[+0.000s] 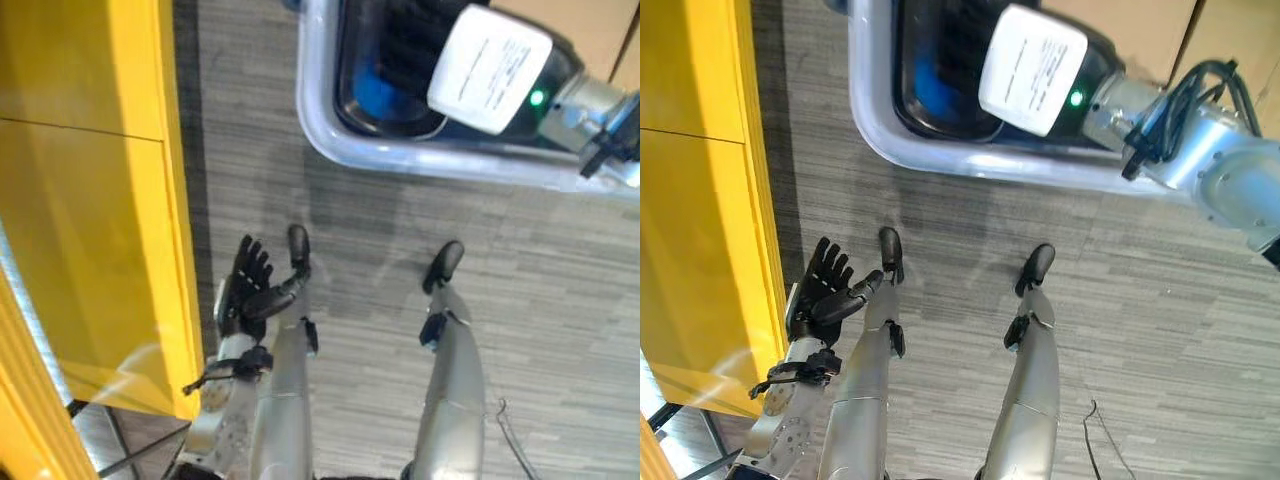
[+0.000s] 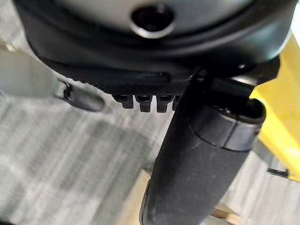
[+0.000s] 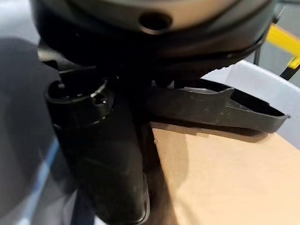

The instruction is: Move parts from the plastic box to the shelf.

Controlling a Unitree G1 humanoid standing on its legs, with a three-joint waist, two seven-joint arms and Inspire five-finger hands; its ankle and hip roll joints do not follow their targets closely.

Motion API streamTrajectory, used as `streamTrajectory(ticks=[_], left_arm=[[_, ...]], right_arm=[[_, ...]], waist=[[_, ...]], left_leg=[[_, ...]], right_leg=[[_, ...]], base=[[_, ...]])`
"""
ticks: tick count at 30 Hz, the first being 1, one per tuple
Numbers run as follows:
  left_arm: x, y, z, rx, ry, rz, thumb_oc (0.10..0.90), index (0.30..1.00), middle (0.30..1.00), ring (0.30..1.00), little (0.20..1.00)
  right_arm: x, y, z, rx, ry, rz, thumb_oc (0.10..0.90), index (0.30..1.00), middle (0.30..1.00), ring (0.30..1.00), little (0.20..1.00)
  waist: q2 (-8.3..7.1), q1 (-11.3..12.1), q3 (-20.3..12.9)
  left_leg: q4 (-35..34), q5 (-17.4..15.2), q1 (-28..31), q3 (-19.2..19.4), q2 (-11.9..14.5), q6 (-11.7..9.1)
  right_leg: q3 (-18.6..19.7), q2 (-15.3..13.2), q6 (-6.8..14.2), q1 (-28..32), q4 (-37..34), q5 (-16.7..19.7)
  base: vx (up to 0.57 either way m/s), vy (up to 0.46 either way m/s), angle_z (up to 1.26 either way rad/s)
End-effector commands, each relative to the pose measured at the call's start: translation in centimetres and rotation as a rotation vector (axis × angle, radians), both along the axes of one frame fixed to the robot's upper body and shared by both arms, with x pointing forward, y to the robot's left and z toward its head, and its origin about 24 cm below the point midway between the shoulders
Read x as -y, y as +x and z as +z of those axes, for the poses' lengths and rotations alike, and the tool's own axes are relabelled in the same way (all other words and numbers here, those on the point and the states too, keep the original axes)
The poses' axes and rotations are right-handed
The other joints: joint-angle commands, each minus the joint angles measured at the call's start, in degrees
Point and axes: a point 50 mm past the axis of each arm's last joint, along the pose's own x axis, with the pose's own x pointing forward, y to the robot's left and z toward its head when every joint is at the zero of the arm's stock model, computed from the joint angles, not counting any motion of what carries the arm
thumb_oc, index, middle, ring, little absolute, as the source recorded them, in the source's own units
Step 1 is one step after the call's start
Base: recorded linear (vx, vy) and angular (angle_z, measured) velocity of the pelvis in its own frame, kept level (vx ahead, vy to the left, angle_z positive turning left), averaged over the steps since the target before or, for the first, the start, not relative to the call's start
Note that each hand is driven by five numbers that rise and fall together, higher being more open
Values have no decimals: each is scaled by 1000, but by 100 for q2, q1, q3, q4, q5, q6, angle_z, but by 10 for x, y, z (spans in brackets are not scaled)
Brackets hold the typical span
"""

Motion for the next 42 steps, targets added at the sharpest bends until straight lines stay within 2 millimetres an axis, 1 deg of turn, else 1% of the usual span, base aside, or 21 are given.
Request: streamTrajectory(ticks=[1,4,5,6,11,12,13,15,17,18,19,23,25,27,30,32,33,36,40,41,42], left_arm=[[-9,-21,24,145,-5,5,900,1000,1000,1000,1000],[-10,-24,27,161,-11,7,900,1000,1000,1000,1000],[-11,-26,26,158,-15,6,900,1000,1000,1000,1000],[-14,-26,26,161,-11,12,900,1000,1000,1000,1000],[-9,-23,28,172,-33,1,900,1000,1000,1000,1000],[-6,-22,28,172,-52,2,900,1000,1000,1000,1000],[-2,-20,27,170,-68,-3,900,1000,1000,1000,1000],[0,-18,27,171,-73,-7,900,1000,1000,1000,1000],[0,-16,26,165,-77,-3,900,1000,1000,1000,1000],[-1,-13,27,168,-75,3,900,1000,1000,1000,1000],[-1,-11,29,180,-79,9,900,1000,1000,1000,1000],[-2,-10,28,168,-70,7,900,1000,1000,1000,1000],[-2,-9,23,148,-73,10,900,1000,1000,1000,1000],[-3,-10,8,78,-60,16,900,1000,1000,1000,1000],[-2,-10,2,48,-41,5,900,1000,1000,1000,1000],[0,-11,-1,39,-41,-4,900,1000,1000,1000,1000],[0,-14,-2,29,-33,-15,900,1000,1000,1000,1000],[0,-16,1,37,-15,-28,900,1000,1000,1000,1000],[-2,-14,7,59,0,-27,900,1000,1000,1000,1000],[-5,-14,8,64,2,-11,900,1000,1000,1000,1000],[-6,-13,11,74,7,-11,900,1000,1000,1000,1000]], right_arm=[[38,-7,47,209,39,-186,900,1000,1000,1000,1000],[49,-6,55,253,57,-236,900,1000,1000,1000,1000],[56,-5,59,281,66,-267,614,599,599,599,599],[62,0,55,270,66,-303,400,300,300,300,300],[66,8,55,275,88,-329,400,300,300,300,300],[65,8,55,284,92,-324,400,300,300,300,300],[63,9,52,277,87,-313,400,300,300,300,300],[62,9,49,269,86,-299,400,300,300,300,300],[57,4,46,266,109,-247,400,300,300,300,300],[52,-3,46,276,132,-186,400,300,300,300,300],[48,-8,48,283,139,-153,400,300,300,300,300],[40,-23,42,273,172,-40,400,300,300,300,300],[37,-29,39,266,188,7,400,300,300,300,300],[35,-36,34,255,194,50,400,300,300,300,300],[34,-46,29,246,204,92,400,300,300,300,300],[34,-49,26,244,201,105,400,300,300,300,300],[39,-54,22,237,202,92,400,300,300,300,300],[42,-62,19,239,202,99,400,300,300,300,300],[47,-71,16,250,228,106,400,300,300,300,300],[47,-75,16,257,246,131,400,300,300,300,300],[47,-77,14,254,249,132,400,300,300,300,300]], waist=[[31,227,-105],[67,259,-105],[92,276,-105],[52,291,-105],[86,274,-105],[134,248,-105],[164,222,-105],[166,216,-105],[146,169,-105],[125,143,-105],[112,111,-105],[60,56,-105],[50,16,-105],[14,-18,-105],[-32,-60,-105],[-45,-78,-105],[-78,-94,-105],[-134,-127,-105],[-152,-158,-105],[-151,-170,-105],[-160,-155,-106]], left_leg=[[442,-796,259,-184,548,-579],[531,-809,-22,-213,519,-562],[574,-818,-156,-249,484,-540],[611,-870,-187,-255,475,-547],[618,-876,-266,-246,465,-510],[591,-875,-231,-246,459,-487],[562,-876,-182,-242,449,-471],[525,-869,-116,-243,442,-472],[506,-874,6,-215,444,-484],[495,-852,91,-218,446,-490],[488,-730,18,-177,435,-473],[386,-697,407,-152,438,-496],[326,-682,661,-138,446,-516],[281,-672,920,-135,452,-528],[175,-656,1388,-139,456,-560],[156,-658,1555,-138,444,-567],[126,-679,1867,-148,459,-566],[52,-707,2377,-172,482,-576],[-112,-691,3054,-236,462,-571],[-149,-746,3394,-241,449,-571],[-172,-757,3535,-257,437,-567]], right_leg=[[-61,107,209,219,-333,-25],[16,74,221,-134,-169,-55],[75,50,224,-346,-37,-89],[133,44,239,-435,56,-152],[192,60,237,-579,104,-148],[204,74,233,-591,120,-155],[216,84,230,-579,134,-156],[220,78,227,-542,126,-154],[189,88,230,-434,115,-145],[177,110,221,-340,73,-102],[122,111,151,-364,-4,45],[84,136,153,30,-94,88],[57,127,156,284,-123,100],[13,117,158,555,-140,106],[-57,86,169,1072,-213,105],[-82,88,172,1268,-242,102],[-137,90,184,1649,-308,98],[-216,70,206,2259,-445,96],[-356,64,223,3073,-643,107],[-410,52,242,3468,-690,57],[-426,61,249,3641,-731,58]], base=[[-1,-23,7],[25,-23,4],[35,-20,4],[0,0,0],[7,11,3],[4,36,0],[3,41,-2],[-6,35,-2],[-20,38,2],[-88,24,3],[-98,24,5],[-45,34,5],[-37,37,3],[-14,16,1],[-9,12,1],[-7,23,4],[0,43,2],[2,15,-1],[41,38,2],[85,31,4],[54,24,9]])
